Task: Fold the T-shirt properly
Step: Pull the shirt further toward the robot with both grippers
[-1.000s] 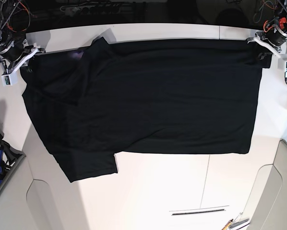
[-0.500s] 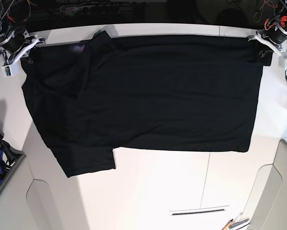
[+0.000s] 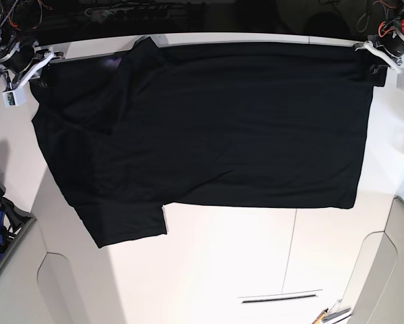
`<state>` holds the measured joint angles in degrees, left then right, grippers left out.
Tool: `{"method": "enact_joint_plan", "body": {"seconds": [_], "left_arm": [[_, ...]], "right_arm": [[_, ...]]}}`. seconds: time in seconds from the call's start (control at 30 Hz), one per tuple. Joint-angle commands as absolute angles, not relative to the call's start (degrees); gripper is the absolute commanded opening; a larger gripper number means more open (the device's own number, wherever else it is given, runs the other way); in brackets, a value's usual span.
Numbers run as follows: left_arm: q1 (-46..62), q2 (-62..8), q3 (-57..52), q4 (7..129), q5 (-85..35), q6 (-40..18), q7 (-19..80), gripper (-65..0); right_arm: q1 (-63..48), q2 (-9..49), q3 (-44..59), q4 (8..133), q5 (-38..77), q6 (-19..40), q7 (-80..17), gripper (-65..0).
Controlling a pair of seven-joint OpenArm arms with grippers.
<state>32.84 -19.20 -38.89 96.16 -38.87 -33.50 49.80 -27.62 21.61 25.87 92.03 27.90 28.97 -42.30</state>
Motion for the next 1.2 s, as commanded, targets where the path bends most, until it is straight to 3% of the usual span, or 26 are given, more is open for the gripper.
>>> {"method": "enact_joint_plan", "body": {"seconds": [0.0,0.5,0.63,0.83,1.03,1.17], "left_arm": [[33.5,-20.0,-40.3,96.4,-38.2,-32.8,50.9,-65.0],[33.5,-20.1,-42.1,96.4,-44.1,-32.9,50.1,-65.0],[33.3,-20.2,-42.1,96.4,-47.3,-35.9,50.1,-65.0],[33.3,-20.2,-42.1,96.4,-49.1,-38.4,50.2,-45.5],[33.2,-20.2,-42.1,96.6,-50.3,-39.1,50.2,-44.5],[33.0,-20.2,-42.1,97.8,-51.9,-40.0,50.2,-44.2]], "right_arm": [[-28.5,22.2,25.9,92.1,26.2,28.9,-46.5,-65.0],[-28.4,22.0,26.0,92.5,32.4,28.9,-47.3,-65.0],[-28.4,22.0,26.1,94.6,32.4,28.9,-46.7,-65.0],[-28.2,22.0,27.2,101.1,32.1,28.9,-46.2,-65.0],[-25.9,22.0,29.0,107.4,27.2,28.3,-45.6,-64.7],[-21.2,21.8,29.3,107.6,23.5,28.0,-40.8,-45.2]]}}
